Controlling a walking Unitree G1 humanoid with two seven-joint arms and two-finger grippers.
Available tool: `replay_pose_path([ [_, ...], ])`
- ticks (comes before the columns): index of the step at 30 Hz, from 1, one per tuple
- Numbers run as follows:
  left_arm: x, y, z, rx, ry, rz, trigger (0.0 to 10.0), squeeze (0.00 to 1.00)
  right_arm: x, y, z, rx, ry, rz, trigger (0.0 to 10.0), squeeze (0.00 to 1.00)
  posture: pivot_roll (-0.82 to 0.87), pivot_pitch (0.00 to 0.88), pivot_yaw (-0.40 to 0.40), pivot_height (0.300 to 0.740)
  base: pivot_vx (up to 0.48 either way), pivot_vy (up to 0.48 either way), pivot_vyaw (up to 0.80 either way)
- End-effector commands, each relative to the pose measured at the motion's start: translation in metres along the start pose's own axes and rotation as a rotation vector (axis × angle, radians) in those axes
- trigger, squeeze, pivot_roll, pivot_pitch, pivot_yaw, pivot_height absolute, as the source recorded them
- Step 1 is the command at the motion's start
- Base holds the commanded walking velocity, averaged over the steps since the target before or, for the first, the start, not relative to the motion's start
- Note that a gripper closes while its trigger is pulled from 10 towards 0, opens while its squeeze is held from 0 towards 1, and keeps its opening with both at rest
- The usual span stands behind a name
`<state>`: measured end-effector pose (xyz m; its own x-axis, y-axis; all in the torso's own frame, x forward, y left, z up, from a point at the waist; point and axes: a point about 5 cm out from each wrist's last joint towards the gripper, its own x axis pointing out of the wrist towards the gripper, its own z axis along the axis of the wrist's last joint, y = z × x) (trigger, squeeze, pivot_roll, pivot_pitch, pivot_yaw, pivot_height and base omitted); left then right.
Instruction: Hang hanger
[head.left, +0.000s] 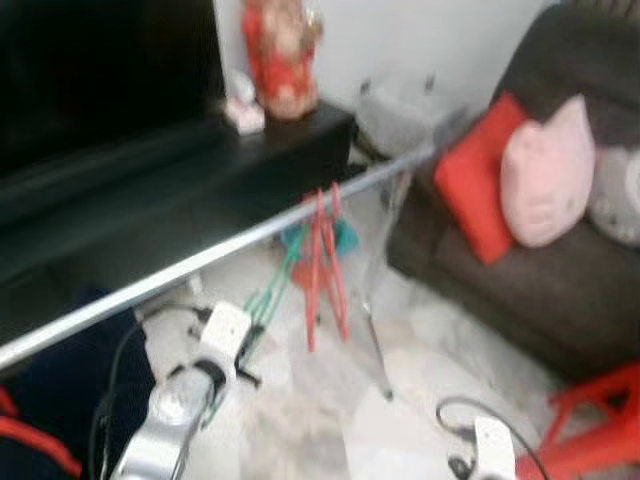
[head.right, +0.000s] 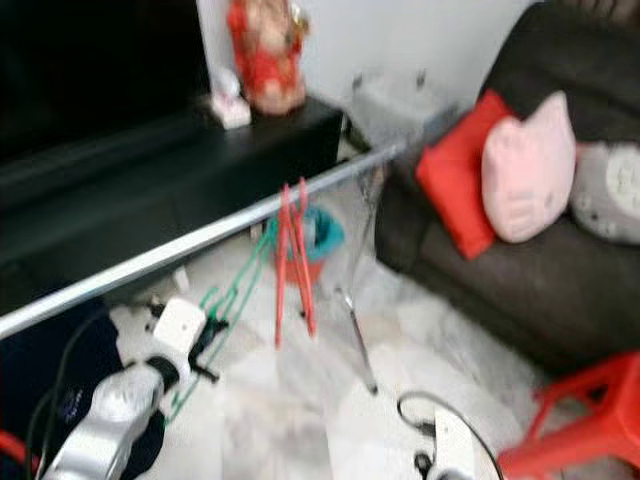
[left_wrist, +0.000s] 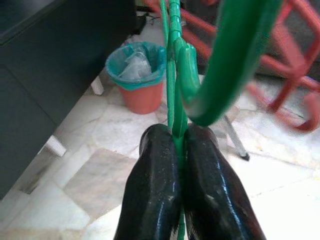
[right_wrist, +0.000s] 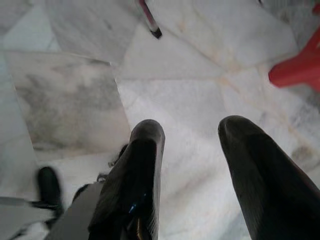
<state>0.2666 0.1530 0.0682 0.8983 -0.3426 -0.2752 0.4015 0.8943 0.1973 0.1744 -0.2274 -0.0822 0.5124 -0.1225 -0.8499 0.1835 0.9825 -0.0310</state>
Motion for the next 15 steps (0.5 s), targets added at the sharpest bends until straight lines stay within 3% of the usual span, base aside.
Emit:
replay_pose_path([
  [1,-0.001,0.001,0.002,0.027,-0.013,-0.009,10.0,0.0,0.0,0.002,0.003,0.007,-0.013,0.003,10.0,0.0,0.08,0.0,-0.062,0.74,0.0,0.0,0.0],
  [9,0.001,0.007,0.003,0.019,0.019,0.067,10.0,0.0,0.0,0.001,0.002,-0.002,-0.006,0.001,10.0,0.0,0.09,0.0,-0.062,0.74,0.0,0.0,0.0],
  [11,0.005,0.007,0.011,-0.007,0.001,0.075,10.0,0.0,0.0,0.002,0.002,-0.003,-0.006,0.002,10.0,0.0,0.09,0.0,-0.062,0.74,0.0,0.0,0.0],
  [15,0.01,-0.002,0.027,0.017,-0.059,0.041,10.0,0.0,0.0,0.002,0.002,-0.005,-0.006,0.003,10.0,0.0,0.08,0.0,-0.06,0.74,0.0,0.0,0.0],
])
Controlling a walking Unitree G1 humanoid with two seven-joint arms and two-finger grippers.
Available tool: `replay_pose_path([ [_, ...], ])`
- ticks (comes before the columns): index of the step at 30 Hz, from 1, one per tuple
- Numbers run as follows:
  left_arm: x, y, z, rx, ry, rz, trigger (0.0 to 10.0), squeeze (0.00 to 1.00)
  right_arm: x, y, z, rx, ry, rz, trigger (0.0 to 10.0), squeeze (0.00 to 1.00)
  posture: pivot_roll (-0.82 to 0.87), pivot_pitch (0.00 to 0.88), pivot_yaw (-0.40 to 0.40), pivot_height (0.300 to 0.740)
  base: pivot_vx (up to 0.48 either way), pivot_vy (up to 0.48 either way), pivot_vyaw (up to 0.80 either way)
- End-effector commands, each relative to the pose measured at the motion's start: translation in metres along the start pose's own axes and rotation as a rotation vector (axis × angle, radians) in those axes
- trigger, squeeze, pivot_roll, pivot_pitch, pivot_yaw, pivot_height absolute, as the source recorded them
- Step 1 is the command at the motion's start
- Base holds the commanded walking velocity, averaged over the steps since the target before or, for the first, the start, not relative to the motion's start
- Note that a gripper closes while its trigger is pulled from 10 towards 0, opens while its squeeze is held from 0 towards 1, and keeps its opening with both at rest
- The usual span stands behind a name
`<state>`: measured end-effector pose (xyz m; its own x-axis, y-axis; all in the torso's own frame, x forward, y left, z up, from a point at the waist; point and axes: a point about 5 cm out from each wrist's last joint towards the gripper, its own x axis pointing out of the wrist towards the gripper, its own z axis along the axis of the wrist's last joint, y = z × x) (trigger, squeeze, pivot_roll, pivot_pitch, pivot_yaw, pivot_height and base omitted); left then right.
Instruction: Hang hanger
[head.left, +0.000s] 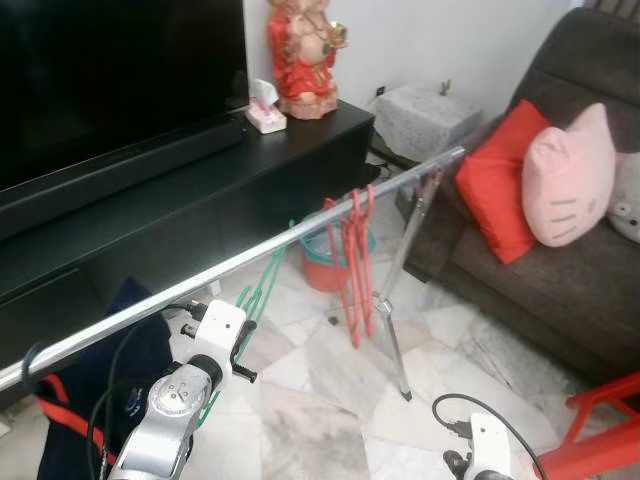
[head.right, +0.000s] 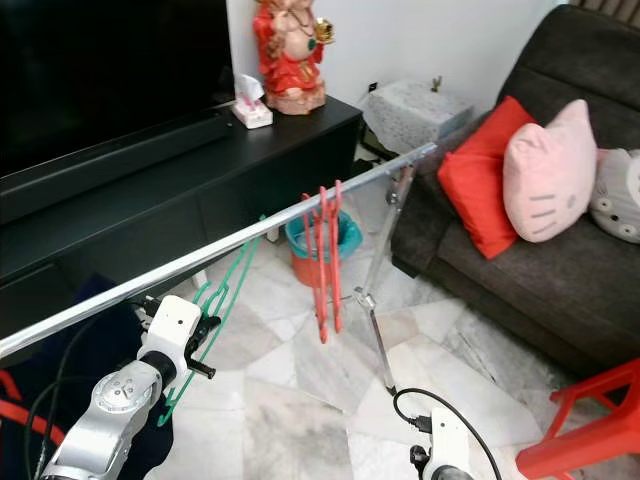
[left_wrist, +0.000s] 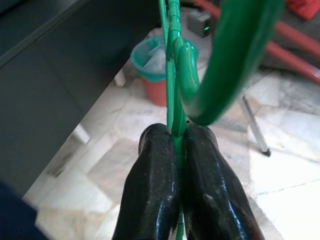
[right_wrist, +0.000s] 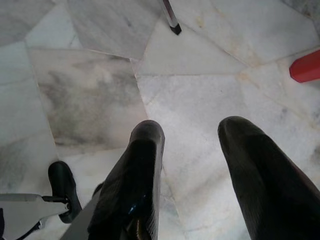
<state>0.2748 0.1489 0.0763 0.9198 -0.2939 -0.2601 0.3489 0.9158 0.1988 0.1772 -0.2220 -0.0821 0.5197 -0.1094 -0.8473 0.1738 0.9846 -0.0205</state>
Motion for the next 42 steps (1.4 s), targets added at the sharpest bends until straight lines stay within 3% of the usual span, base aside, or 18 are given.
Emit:
replay_pose_path([
  [1,0.005,-0.006,0.021,0.041,-0.063,-0.011,10.0,0.0,0.0,-0.004,0.0,-0.002,0.0,-0.011,10.0,0.0,0.08,0.0,-0.06,0.74,0.0,0.0,0.0],
  [11,0.014,-0.014,0.038,0.004,-0.067,0.036,10.0,0.0,0.0,-0.004,0.001,-0.005,0.0,-0.012,10.0,0.0,0.09,0.0,-0.062,0.74,0.0,0.0,0.0],
  [16,0.019,-0.011,0.036,-0.051,0.005,0.128,10.0,0.0,0.0,-0.004,0.001,-0.011,0.002,-0.009,10.0,0.0,0.09,0.0,-0.063,0.74,0.0,0.0,0.0],
  [17,0.02,-0.012,0.037,-0.098,0.019,0.15,10.0,0.0,0.0,-0.004,0.001,-0.011,0.002,-0.009,10.0,0.0,0.08,0.0,-0.062,0.74,0.0,0.0,0.0],
  [22,0.021,-0.015,0.036,-0.124,0.066,0.194,10.0,0.0,0.0,-0.004,0.001,-0.01,0.003,-0.009,10.0,0.0,0.08,0.0,-0.061,0.74,0.0,0.0,0.0],
  [34,0.022,-0.006,0.054,-0.241,-0.007,0.296,10.0,0.0,0.0,-0.004,0.0,-0.012,0.005,-0.006,10.0,0.0,0.08,0.0,-0.063,0.74,0.0,0.0,0.0],
  [38,0.023,0.004,0.054,-0.333,0.007,0.384,10.0,0.0,0.0,-0.004,0.0,-0.012,0.006,-0.006,10.0,0.0,0.08,0.0,-0.064,0.74,0.0,0.0,0.0],
  [42,0.023,0.008,0.054,-0.323,0.013,0.403,10.0,0.0,0.0,-0.004,0.0,-0.013,0.007,-0.006,10.0,0.0,0.08,0.0,-0.065,0.74,0.0,0.0,0.0],
])
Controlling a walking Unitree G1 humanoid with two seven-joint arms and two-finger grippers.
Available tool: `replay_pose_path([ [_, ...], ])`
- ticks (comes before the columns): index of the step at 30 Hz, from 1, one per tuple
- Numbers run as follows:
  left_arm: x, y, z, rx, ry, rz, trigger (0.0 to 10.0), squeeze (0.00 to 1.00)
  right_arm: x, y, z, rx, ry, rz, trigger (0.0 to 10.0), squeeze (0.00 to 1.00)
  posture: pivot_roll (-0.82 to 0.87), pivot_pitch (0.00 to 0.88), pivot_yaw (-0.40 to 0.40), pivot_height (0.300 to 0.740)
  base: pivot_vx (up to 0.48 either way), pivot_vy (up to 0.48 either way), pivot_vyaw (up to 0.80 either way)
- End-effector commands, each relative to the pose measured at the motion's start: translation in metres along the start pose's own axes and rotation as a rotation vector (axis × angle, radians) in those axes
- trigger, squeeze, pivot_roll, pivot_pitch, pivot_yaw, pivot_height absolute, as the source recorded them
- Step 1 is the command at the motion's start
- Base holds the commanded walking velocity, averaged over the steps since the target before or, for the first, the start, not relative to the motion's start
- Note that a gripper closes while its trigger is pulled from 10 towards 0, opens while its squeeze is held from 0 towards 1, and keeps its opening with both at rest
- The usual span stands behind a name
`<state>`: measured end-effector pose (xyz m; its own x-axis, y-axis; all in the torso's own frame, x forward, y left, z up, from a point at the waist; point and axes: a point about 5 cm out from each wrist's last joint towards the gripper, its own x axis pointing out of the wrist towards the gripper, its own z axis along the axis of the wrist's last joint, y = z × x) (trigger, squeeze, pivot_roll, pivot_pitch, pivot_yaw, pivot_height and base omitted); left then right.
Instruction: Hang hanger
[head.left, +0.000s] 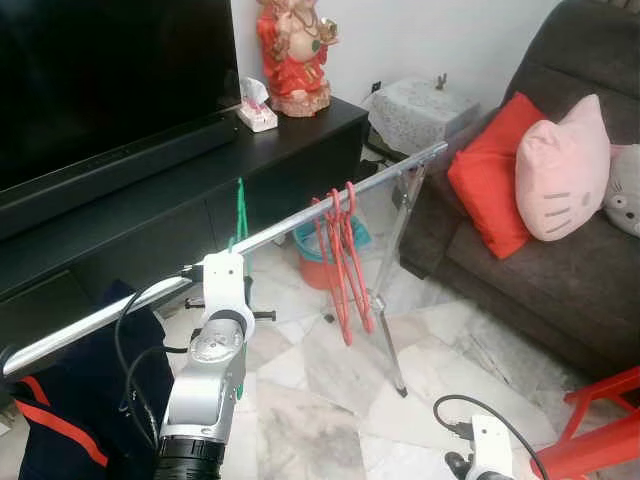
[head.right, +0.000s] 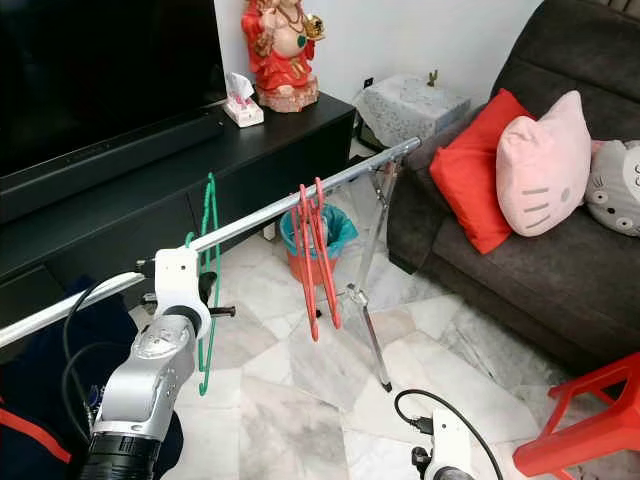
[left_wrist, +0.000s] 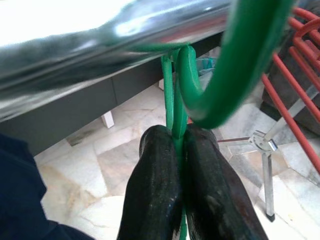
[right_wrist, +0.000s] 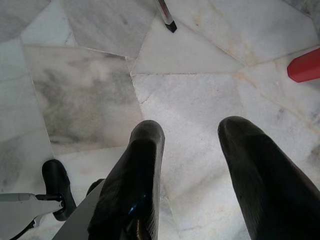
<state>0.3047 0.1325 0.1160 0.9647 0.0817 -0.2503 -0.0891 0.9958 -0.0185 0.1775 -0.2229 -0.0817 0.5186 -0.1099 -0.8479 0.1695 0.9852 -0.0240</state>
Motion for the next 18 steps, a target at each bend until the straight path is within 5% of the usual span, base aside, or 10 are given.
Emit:
replay_pose_path([
  [1,0.002,0.002,0.007,0.002,-0.007,0.026,10.0,0.0,0.0,-0.003,-0.001,-0.007,0.006,-0.005,10.0,0.0,0.08,0.0,-0.064,0.74,0.0,0.0,0.0],
  [18,0.001,0.013,-0.016,0.082,0.138,0.104,10.0,0.0,0.0,-0.003,-0.001,-0.008,0.009,-0.003,10.0,0.0,0.08,0.0,-0.064,0.74,0.0,0.0,0.0],
])
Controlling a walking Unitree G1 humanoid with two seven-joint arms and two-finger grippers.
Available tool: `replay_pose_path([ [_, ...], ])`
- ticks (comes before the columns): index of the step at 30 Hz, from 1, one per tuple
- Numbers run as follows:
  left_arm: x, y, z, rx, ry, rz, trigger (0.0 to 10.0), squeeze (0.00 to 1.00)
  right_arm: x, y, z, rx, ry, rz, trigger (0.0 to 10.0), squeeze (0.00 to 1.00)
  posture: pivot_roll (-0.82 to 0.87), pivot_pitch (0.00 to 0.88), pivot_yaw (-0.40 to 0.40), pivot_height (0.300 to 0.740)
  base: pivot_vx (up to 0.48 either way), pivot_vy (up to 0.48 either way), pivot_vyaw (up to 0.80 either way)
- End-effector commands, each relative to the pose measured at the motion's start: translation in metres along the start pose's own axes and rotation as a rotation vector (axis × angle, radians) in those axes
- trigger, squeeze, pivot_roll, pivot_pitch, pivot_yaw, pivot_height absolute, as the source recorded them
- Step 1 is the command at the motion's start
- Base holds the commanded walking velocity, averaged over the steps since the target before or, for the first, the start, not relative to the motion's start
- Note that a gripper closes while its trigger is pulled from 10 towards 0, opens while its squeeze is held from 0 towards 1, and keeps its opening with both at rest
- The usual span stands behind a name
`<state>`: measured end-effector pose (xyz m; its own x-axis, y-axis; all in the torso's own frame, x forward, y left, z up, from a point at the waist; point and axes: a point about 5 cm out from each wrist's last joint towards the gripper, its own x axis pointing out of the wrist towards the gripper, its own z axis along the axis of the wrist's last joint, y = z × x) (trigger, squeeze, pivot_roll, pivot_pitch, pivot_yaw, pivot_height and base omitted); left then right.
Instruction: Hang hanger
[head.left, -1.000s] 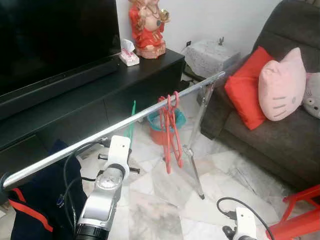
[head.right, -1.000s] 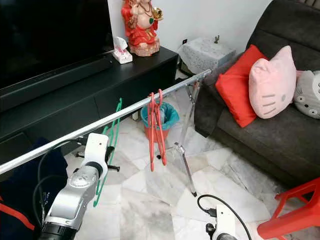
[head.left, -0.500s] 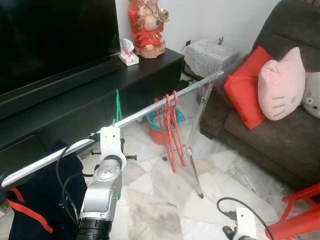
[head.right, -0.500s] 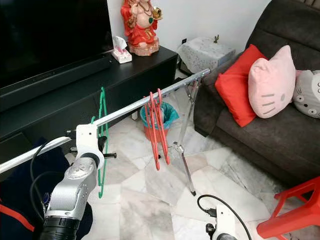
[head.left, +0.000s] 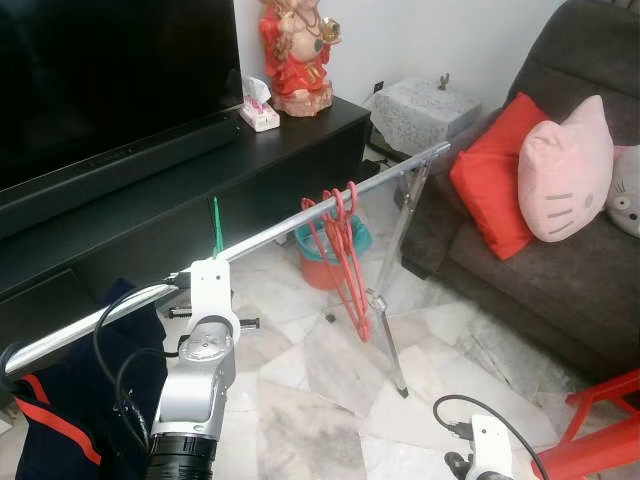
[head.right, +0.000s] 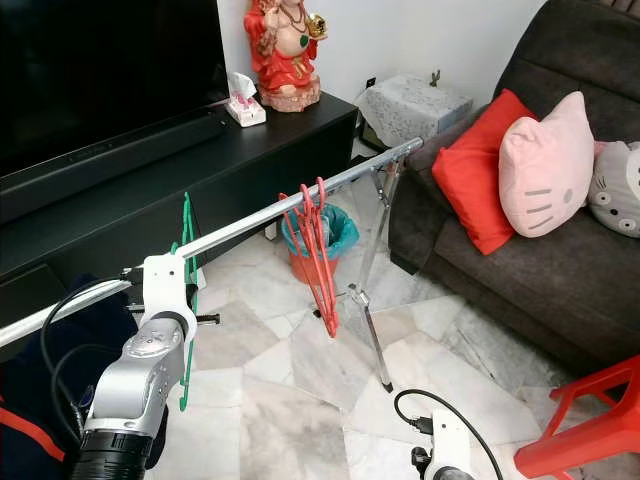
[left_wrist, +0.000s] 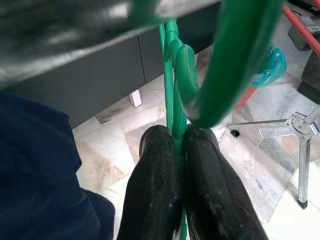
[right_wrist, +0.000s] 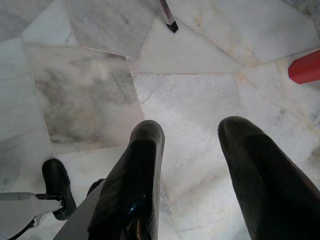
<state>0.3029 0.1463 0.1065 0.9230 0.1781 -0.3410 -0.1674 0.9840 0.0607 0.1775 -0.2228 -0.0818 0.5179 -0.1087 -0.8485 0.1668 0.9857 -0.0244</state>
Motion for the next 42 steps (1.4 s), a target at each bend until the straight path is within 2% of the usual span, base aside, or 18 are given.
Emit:
replay_pose_path([
  [1,0.0,-0.001,-0.007,0.037,0.039,0.004,10.0,0.0,0.0,-0.003,-0.001,-0.006,0.008,-0.004,10.0,0.0,0.08,0.0,-0.064,0.74,0.0,0.0,0.0],
  [6,0.0,-0.002,-0.007,0.036,0.042,-0.001,10.0,0.0,0.0,-0.003,-0.001,-0.005,0.008,-0.004,10.0,0.0,0.08,0.0,-0.065,0.74,0.0,0.0,0.0],
  [7,-0.001,-0.002,-0.006,0.031,0.04,-0.004,10.0,1.0,0.0,-0.003,-0.001,-0.005,0.008,-0.004,10.0,0.0,0.08,0.0,-0.064,0.74,0.0,0.0,0.0],
  [26,-0.006,-0.002,0.002,-0.009,-0.015,-0.045,10.0,1.0,0.0,-0.003,-0.001,-0.007,0.008,-0.003,10.0,0.0,0.08,0.0,-0.064,0.74,0.0,0.0,0.0],
  [37,-0.022,0.013,0.01,-0.004,-0.045,-0.06,10.0,1.0,0.0,-0.004,-0.001,-0.008,0.009,-0.002,10.0,0.0,0.09,0.0,-0.066,0.74,0.0,0.0,0.0],
  [42,-0.03,0.019,0.015,0.016,-0.048,-0.103,10.0,1.0,0.0,-0.004,-0.001,-0.009,0.009,-0.002,10.0,0.0,0.1,0.0,-0.068,0.74,0.0,0.0,0.0],
])
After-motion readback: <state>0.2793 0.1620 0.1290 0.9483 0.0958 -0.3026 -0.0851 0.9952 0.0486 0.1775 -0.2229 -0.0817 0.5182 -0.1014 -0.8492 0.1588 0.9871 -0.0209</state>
